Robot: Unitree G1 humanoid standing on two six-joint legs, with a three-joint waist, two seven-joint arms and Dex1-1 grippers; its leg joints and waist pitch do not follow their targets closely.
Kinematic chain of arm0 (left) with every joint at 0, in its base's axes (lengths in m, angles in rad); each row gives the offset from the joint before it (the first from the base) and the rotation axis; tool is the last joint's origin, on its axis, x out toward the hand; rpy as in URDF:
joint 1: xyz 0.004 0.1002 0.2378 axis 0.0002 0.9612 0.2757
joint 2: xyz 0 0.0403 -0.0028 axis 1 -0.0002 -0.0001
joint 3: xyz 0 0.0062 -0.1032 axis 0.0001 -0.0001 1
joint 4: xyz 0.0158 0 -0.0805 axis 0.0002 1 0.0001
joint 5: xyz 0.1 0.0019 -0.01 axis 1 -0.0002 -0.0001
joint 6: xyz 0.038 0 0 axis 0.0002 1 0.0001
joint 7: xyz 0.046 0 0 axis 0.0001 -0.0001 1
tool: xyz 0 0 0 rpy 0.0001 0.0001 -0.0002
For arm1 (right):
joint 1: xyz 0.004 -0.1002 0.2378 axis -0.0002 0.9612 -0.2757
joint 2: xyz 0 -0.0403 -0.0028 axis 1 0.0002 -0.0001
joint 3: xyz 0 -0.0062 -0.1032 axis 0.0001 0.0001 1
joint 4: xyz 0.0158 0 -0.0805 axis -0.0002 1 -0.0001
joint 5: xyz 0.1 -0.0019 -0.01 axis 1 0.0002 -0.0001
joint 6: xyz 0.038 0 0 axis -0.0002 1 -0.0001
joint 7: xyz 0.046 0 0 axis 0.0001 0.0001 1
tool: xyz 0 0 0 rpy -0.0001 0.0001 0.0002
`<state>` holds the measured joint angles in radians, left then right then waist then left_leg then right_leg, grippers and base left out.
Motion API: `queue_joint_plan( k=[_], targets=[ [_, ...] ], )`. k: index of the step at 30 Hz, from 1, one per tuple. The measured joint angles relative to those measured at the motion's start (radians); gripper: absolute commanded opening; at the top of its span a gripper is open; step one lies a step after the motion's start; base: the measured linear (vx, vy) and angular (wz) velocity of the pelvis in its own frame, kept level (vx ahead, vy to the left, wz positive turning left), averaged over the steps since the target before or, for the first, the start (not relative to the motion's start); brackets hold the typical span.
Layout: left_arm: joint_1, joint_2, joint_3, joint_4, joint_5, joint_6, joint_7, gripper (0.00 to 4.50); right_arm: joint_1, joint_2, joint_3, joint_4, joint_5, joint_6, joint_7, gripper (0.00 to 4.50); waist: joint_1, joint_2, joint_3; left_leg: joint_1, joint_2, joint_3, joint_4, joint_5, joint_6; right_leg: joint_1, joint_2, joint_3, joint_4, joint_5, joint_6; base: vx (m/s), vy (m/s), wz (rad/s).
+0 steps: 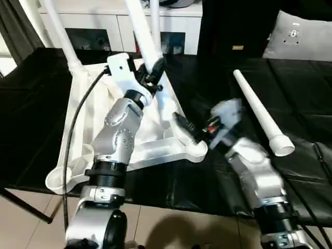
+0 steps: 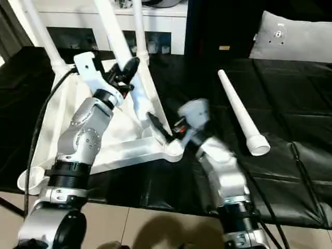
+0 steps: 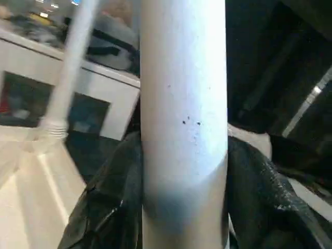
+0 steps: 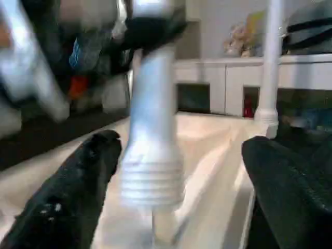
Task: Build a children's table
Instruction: Pick table leg
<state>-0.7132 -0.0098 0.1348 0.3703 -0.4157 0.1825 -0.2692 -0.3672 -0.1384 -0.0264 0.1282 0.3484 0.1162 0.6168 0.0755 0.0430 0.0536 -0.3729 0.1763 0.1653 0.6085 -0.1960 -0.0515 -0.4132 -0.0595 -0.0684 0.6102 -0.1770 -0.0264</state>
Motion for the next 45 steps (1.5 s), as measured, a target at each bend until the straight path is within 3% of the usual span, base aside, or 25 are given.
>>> queue_joint_plan(
  k=[5, 9, 15, 19, 23, 24, 29, 45],
  targets=[
    [-0.007, 0.035, 0.006, 0.000, -0.038, 0.060, -0.073, 1.91, -0.031, -0.062, -0.105, -0.009, 0.138, 0.122, 0.006, 4.50, 0.009, 0.000, 0.000, 0.000, 0.000, 0.000, 0.000, 0.000, 0.000, 0.000, 0.000, 0.000, 0.000, 0.001, 0.000, 0.000, 0.000, 0.00],
    [-0.008, 0.049, 0.019, -0.003, -0.162, 0.203, -0.200, 1.91, -0.060, -0.126, -0.163, -0.012, 0.251, 0.272, 0.053, 4.50, 0.015, 0.000, 0.000, 0.000, 0.000, 0.000, 0.001, 0.000, 0.000, 0.000, 0.000, 0.000, 0.000, 0.001, 0.000, 0.000, 0.000, 0.00],
    [-0.008, 0.074, 0.003, -0.047, -0.244, 0.270, -0.376, 1.91, -0.062, -0.199, -0.155, -0.055, 0.365, 0.450, 0.162, 4.50, 0.015, 0.000, 0.000, -0.001, 0.000, 0.000, 0.000, 0.000, 0.000, -0.001, 0.000, 0.000, 0.000, 0.001, 0.000, 0.000, 0.000, 0.00],
    [-0.007, 0.110, -0.039, -0.109, -0.274, 0.299, -0.532, 1.91, -0.058, -0.297, -0.086, -0.118, 0.401, 0.545, 0.300, 4.50, 0.018, 0.000, 0.000, 0.000, 0.000, 0.000, 0.000, 0.000, 0.000, 0.000, 0.000, 0.000, 0.000, 0.001, 0.000, 0.000, 0.000, 0.00],
    [0.009, 0.123, -0.110, -0.162, -0.275, 0.295, -0.634, 1.91, -0.058, -0.307, -0.042, -0.131, 0.404, 0.561, 0.362, 4.50, 0.018, 0.000, 0.000, 0.000, 0.000, 0.000, 0.000, 0.000, 0.000, 0.001, 0.000, 0.000, 0.000, 0.001, 0.000, 0.000, 0.000, 0.00],
    [0.013, 0.123, -0.130, -0.171, -0.273, 0.295, -0.650, 1.91, -0.058, -0.307, -0.037, -0.133, 0.404, 0.561, 0.373, 4.22, 0.018, 0.000, 0.000, 0.000, 0.000, 0.001, 0.000, 0.001, 0.000, 0.001, 0.000, 0.000, 0.000, 0.001, 0.000, 0.000, 0.000, 0.00],
    [0.036, 0.126, -0.220, -0.199, -0.223, 0.287, -0.709, 1.91, -0.059, -0.321, 0.019, -0.158, 0.404, 0.583, 0.431, 3.80, 0.017, 0.000, 0.000, -0.001, 0.000, 0.001, 0.000, 0.001, 0.000, 0.001, 0.000, 0.000, 0.000, 0.001, 0.000, 0.000, 0.000, 0.00],
    [0.038, 0.118, -0.230, -0.196, -0.187, 0.253, -0.710, 1.91, -0.057, -0.324, 0.037, -0.159, 0.365, 0.582, 0.419, 2.45, 0.017, 0.000, 0.000, -0.001, 0.000, 0.000, 0.000, 0.001, 0.000, 0.001, 0.000, 0.000, 0.000, 0.001, 0.000, 0.000, 0.000, 0.00]
  ],
)
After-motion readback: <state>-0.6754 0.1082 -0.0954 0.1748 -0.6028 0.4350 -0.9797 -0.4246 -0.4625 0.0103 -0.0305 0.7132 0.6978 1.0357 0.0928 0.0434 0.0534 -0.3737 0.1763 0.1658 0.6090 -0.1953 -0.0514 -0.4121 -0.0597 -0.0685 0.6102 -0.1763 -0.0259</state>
